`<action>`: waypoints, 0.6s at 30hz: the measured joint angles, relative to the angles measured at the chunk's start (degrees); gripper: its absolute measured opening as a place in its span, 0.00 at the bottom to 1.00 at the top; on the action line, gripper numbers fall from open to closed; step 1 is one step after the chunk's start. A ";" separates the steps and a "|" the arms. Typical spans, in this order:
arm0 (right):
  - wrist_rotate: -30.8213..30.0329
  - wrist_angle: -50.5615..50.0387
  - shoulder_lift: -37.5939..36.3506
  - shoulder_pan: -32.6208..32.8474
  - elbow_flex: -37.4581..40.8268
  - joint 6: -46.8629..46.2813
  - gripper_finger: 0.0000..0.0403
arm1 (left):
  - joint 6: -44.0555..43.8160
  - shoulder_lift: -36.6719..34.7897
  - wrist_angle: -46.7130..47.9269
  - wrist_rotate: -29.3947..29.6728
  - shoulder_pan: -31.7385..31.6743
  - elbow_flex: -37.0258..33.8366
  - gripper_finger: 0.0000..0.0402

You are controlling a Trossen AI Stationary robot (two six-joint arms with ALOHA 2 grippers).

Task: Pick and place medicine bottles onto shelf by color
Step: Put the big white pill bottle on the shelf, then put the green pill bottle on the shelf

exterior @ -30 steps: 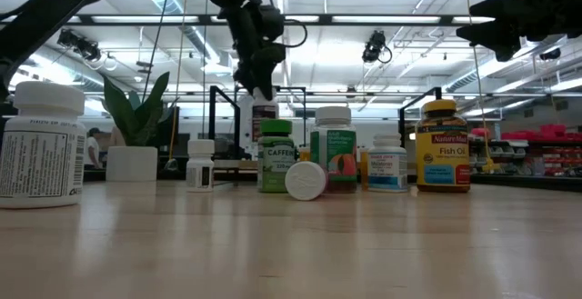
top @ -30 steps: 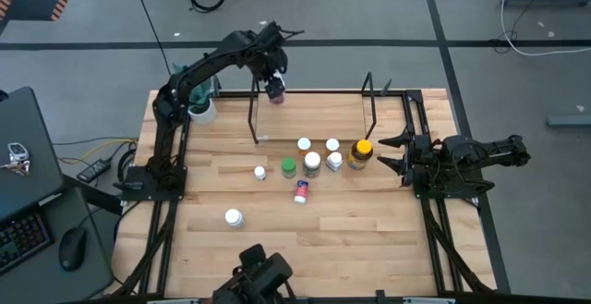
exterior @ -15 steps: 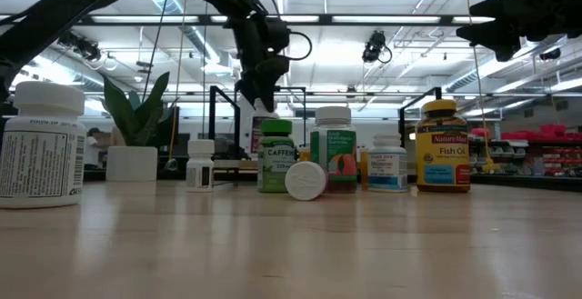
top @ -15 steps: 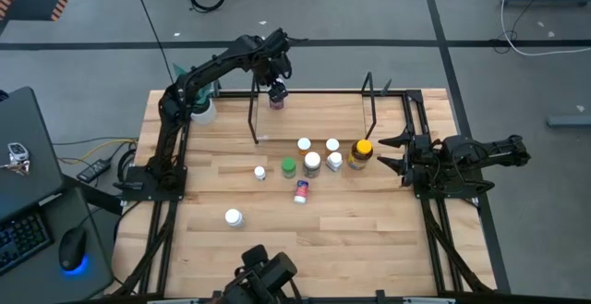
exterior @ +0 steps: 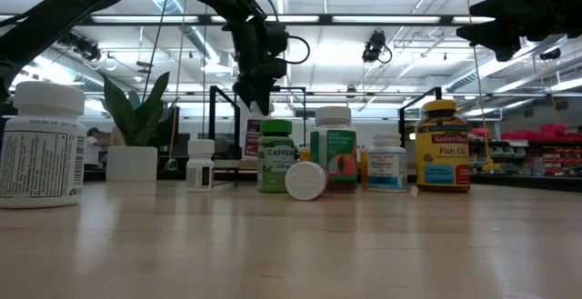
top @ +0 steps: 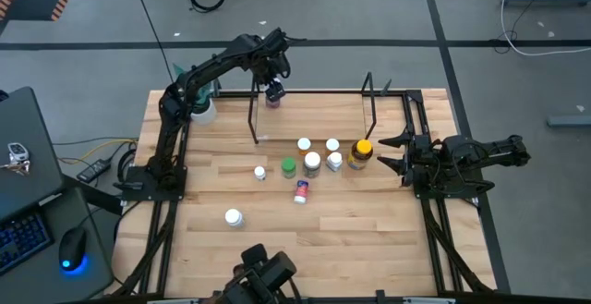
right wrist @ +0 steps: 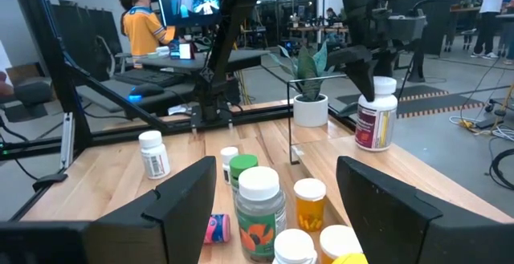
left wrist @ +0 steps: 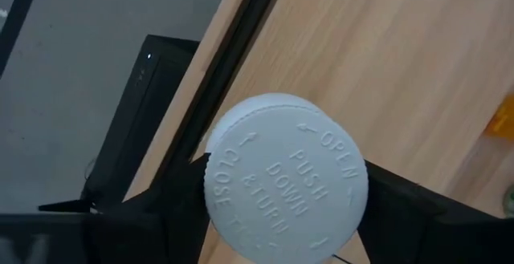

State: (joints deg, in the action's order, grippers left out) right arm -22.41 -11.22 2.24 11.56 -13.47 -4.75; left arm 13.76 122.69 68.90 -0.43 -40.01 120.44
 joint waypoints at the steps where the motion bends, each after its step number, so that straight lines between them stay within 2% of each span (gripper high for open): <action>1: 0.00 0.02 0.00 0.01 0.00 0.00 0.66 | 0.25 0.00 0.02 0.00 0.00 0.00 0.68; 10: 0.00 0.00 0.00 0.01 0.00 0.00 0.66 | 0.37 0.00 0.33 -0.02 0.42 0.00 0.82; 18: 0.00 0.00 0.00 0.01 0.00 0.00 0.66 | 0.40 -0.14 1.98 0.39 0.38 4.42 0.82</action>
State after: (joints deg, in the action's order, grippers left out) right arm -22.41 -11.22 2.24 11.57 -13.47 -4.75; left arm 14.16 122.56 70.88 -0.03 -39.63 124.86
